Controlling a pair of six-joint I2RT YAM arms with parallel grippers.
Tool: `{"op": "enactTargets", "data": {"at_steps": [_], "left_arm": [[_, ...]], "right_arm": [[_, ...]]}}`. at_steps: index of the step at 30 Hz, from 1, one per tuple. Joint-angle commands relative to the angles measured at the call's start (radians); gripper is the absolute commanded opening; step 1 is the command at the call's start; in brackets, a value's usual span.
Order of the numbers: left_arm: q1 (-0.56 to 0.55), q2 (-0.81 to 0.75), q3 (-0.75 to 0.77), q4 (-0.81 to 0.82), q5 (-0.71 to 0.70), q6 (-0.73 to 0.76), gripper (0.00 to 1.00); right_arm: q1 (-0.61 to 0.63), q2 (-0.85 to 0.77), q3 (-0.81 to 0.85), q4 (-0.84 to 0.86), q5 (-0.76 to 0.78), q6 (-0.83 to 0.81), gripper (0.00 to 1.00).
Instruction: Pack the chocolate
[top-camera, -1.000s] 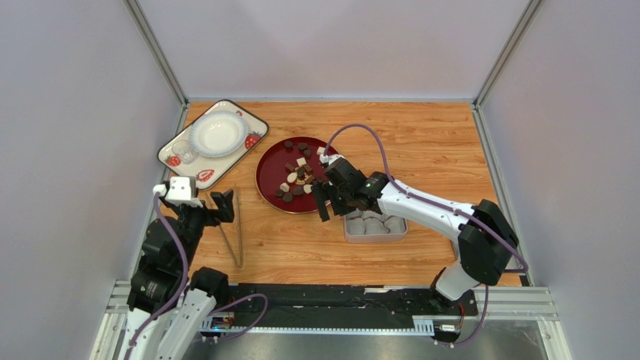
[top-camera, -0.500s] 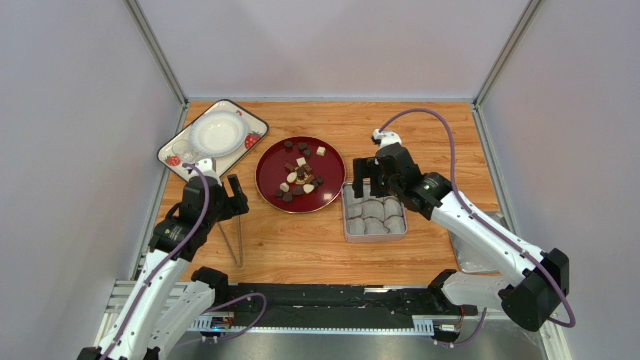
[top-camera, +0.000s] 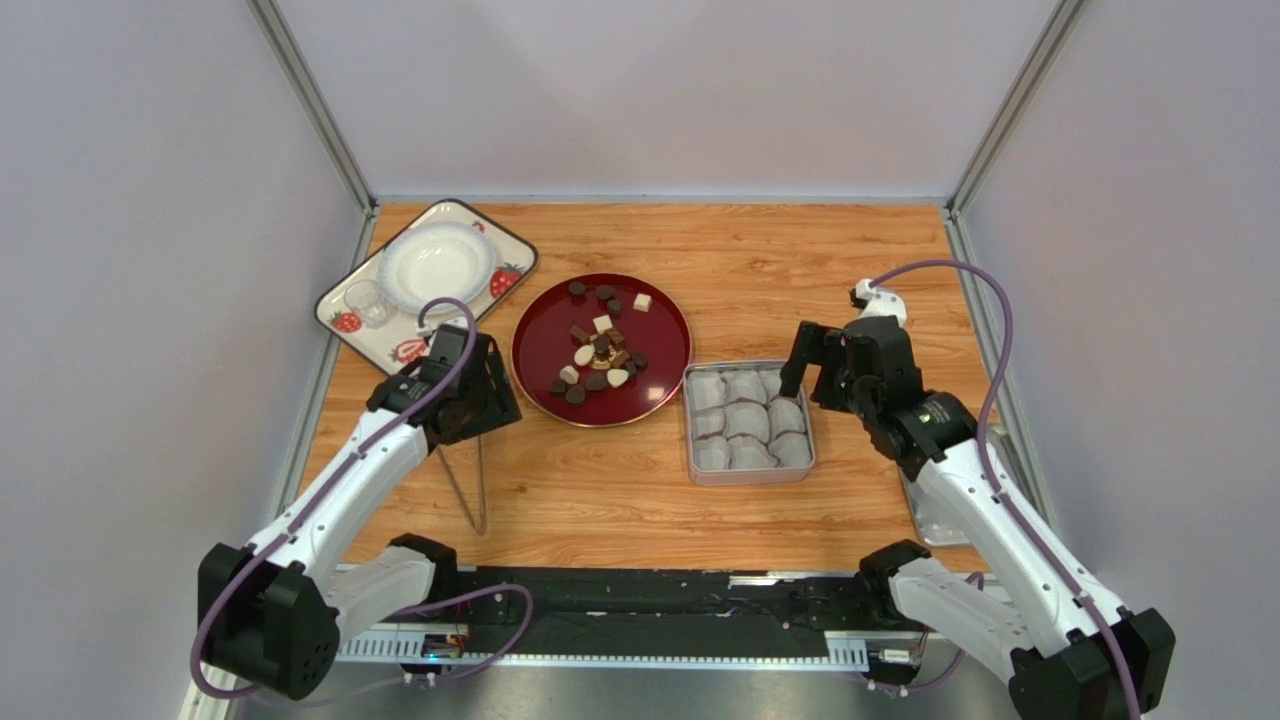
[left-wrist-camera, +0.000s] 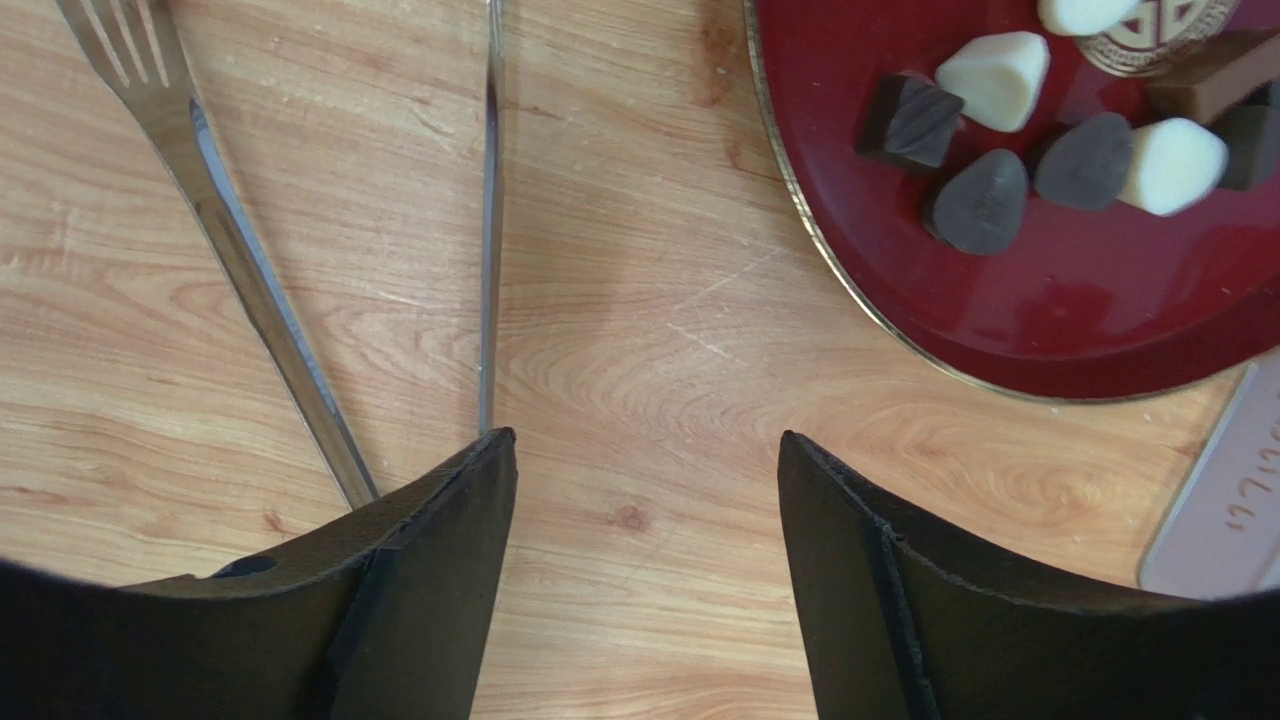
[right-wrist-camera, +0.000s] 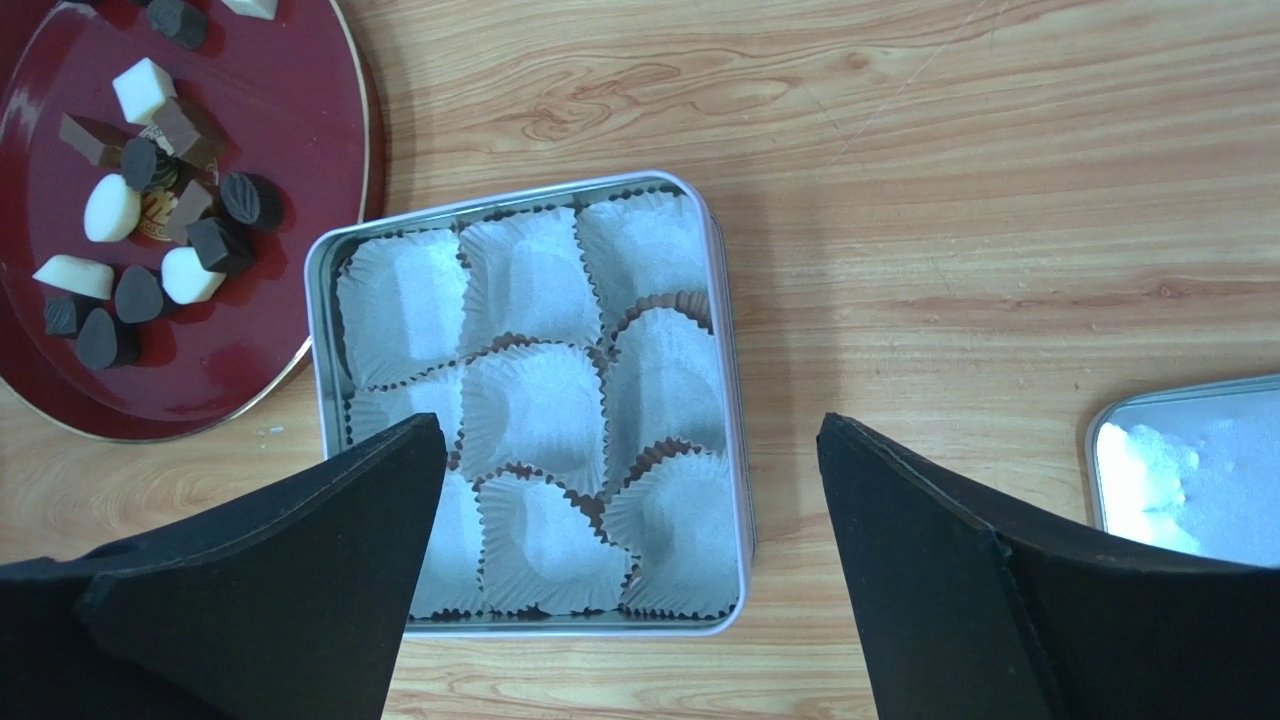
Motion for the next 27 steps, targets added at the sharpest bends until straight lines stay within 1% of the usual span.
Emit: {"op": "enactTargets", "data": {"at_steps": [1, 3, 6, 8, 11, 12, 14, 17, 21, 24, 26, 27], "left_arm": [[-0.005, 0.027, -0.029, 0.048, -0.114, -0.081, 0.69], [-0.005, 0.030, -0.045, 0.079, -0.197, -0.108, 0.66], [0.004, 0.059, -0.076, 0.131, -0.234, -0.134, 0.65], [0.022, 0.113, -0.084, 0.154, -0.226, -0.132, 0.64], [0.063, 0.197, -0.093, 0.198, -0.179, -0.129, 0.62], [0.071, 0.216, -0.095, 0.223, -0.150, -0.131, 0.60], [0.077, 0.249, -0.099, 0.238, -0.136, -0.135, 0.57], [0.077, 0.254, -0.104, 0.243, -0.110, -0.138, 0.48], [0.077, 0.245, -0.127, 0.240, -0.081, -0.134, 0.29], [0.076, 0.233, -0.127, 0.225, -0.062, -0.122, 0.20], [0.076, 0.205, -0.125, 0.209, -0.062, -0.115, 0.17], [0.076, 0.193, -0.124, 0.191, -0.059, -0.108, 0.11]], "right_arm": [[-0.023, -0.028, -0.032, 0.080, -0.026, -0.004, 1.00], [-0.031, -0.031, -0.036, 0.084, -0.037, -0.011, 1.00], [-0.031, -0.040, -0.044, 0.096, -0.046, -0.024, 1.00], [-0.031, -0.046, -0.052, 0.097, -0.047, -0.027, 1.00], [-0.031, -0.049, -0.059, 0.102, -0.049, -0.031, 0.99], [-0.033, -0.052, -0.061, 0.105, -0.052, -0.036, 0.99], [-0.031, -0.052, -0.064, 0.105, -0.054, -0.037, 0.99], [-0.033, -0.054, -0.064, 0.107, -0.058, -0.040, 0.98], [-0.031, -0.058, -0.075, 0.119, -0.066, -0.042, 0.97], [-0.033, -0.063, -0.076, 0.122, -0.080, -0.048, 0.96], [-0.031, -0.067, -0.076, 0.122, -0.090, -0.054, 0.95], [-0.033, -0.075, -0.075, 0.125, -0.104, -0.056, 0.95]]}}
